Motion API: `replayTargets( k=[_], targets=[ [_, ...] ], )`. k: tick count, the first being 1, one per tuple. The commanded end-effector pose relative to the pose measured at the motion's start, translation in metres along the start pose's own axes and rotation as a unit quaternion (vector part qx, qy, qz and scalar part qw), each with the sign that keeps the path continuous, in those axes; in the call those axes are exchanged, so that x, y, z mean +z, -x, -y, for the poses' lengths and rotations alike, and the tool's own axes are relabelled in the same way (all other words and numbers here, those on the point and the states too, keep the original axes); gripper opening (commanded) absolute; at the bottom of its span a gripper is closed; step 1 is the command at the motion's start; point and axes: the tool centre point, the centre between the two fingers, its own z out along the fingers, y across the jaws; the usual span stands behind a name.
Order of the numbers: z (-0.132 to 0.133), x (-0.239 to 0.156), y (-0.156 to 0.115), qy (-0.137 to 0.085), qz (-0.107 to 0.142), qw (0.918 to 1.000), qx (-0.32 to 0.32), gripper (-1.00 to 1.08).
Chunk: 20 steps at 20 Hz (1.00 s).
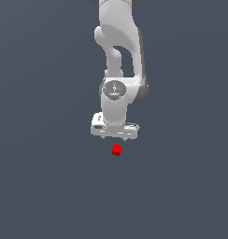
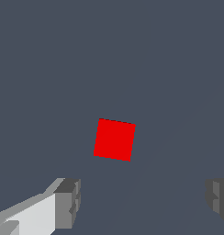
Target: Pick up the red cube and move it to a goal position.
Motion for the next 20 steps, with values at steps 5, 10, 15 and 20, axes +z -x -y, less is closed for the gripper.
replayTargets(
  k=[5,10,15,20],
  targets=[
    [0.011,0.048,-0.011,-0.001,0.001,0.9989,0.046,1.0],
    [0.015,0.069,-0.018,-0.002,0.002,0.9977,0.068,1.0],
    [0.017,0.078,-0.021,-0.002,0.002,0.997,0.077,1.0],
    [0.018,0.079,-0.022,-0.002,0.002,0.997,0.078,-1.0]
  ],
)
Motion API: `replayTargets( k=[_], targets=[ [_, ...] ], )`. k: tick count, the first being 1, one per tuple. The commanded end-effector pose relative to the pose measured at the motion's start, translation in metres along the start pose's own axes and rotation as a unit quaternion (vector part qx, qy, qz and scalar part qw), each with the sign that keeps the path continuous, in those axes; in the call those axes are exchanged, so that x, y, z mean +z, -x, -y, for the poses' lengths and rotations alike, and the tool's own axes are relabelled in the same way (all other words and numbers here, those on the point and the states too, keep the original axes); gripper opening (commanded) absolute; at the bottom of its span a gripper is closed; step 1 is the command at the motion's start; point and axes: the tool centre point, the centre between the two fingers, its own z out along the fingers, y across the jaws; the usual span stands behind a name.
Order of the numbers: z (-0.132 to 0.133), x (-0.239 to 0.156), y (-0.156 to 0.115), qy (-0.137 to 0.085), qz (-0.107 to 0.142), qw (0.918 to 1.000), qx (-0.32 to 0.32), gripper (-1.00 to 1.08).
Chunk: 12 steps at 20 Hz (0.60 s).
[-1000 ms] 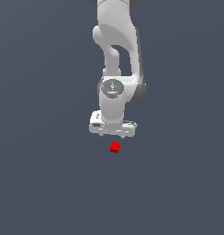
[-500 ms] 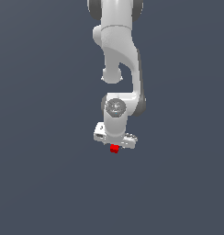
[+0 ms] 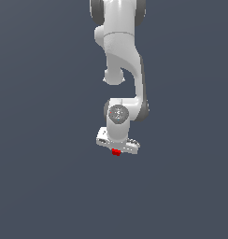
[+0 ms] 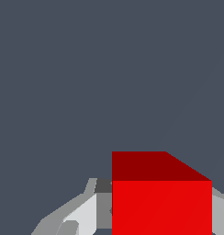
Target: Pick up the red cube and move it to a goal position.
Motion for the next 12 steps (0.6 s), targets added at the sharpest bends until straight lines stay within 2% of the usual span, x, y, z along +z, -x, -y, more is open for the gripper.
replayTargets(
  k=[1,12],
  targets=[
    [0.0,0.0002,-0.0003,0.0,0.0,1.0,0.0,-1.0],
    [0.0001,-0.0045,0.0002,0.0,0.0,1.0,0.0,-1.0]
  ],
)
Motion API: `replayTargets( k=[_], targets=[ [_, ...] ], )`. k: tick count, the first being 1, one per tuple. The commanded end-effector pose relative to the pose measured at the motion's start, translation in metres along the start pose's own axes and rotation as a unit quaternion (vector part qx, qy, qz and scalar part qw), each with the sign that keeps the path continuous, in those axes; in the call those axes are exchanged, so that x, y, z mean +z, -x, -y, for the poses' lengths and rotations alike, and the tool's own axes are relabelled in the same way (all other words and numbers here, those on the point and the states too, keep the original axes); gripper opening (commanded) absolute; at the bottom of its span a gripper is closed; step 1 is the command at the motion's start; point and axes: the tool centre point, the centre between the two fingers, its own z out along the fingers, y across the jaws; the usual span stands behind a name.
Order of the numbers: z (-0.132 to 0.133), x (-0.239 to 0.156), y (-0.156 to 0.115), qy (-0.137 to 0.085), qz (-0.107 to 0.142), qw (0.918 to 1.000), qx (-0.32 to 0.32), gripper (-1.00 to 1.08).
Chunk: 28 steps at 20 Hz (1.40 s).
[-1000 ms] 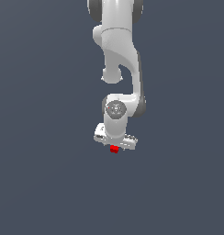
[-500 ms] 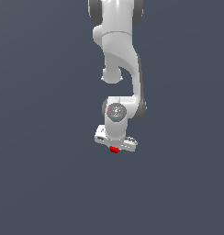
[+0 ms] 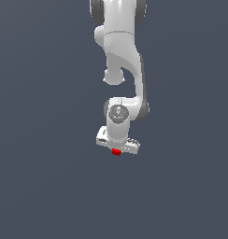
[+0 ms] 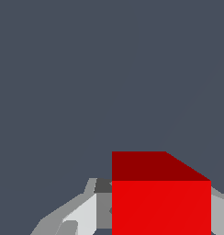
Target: Pick up the red cube and move it to a goal position.
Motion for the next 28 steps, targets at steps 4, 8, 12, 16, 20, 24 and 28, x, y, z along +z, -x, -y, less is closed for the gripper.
replayTargets(
  k=[4,8,12,16,20,24,28],
  targets=[
    [0.0,-0.016,0.001,0.0,-0.001,1.0,0.0,-1.0],
    [0.0,-0.039,0.004,0.0,-0.001,1.0,0.0,-1.0],
    [0.001,-0.073,0.007,0.0,-0.001,1.0,0.0,-1.0],
    [0.001,-0.116,0.011,0.0,-0.001,1.0,0.0,-1.0],
    [0.001,-0.166,0.016,0.0,-0.001,1.0,0.0,-1.0],
    [0.001,-0.215,0.02,0.0,-0.001,1.0,0.0,-1.0],
    [0.002,-0.263,0.023,0.0,-0.001,1.0,0.0,-1.0]
  ],
)
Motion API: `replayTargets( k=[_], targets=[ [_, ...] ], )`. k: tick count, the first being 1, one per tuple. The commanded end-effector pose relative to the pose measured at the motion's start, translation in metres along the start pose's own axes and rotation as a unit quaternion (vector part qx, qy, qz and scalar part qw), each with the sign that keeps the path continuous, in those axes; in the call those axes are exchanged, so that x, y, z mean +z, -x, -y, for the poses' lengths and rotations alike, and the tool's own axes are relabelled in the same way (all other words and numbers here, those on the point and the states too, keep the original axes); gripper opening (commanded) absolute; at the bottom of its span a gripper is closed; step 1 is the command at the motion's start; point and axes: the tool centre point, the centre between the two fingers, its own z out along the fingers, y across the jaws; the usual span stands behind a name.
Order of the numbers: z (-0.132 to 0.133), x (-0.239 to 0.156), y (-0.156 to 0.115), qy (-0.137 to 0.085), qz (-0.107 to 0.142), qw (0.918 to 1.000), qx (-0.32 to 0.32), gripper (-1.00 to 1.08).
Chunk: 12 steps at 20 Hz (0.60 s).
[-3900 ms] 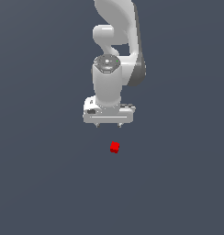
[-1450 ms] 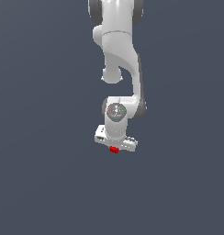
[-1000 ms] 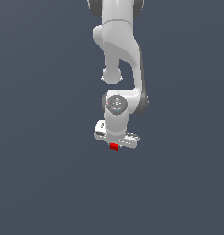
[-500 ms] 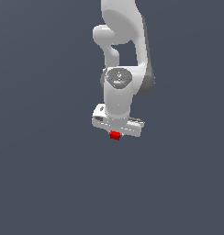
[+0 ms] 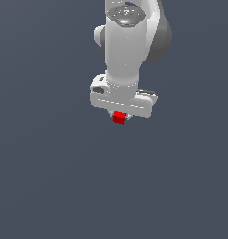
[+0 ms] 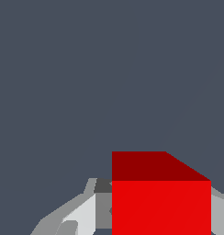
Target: Pick up the red cube and move it to a goal position.
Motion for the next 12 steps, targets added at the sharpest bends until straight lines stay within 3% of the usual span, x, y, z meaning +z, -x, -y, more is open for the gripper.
replayTargets(
  k=[1,12],
  targets=[
    [0.0,-0.03,0.003,0.0,0.0,1.0,0.0,-1.0],
    [0.003,-0.115,0.006,0.0,0.0,1.0,0.0,-1.0]
  ],
)
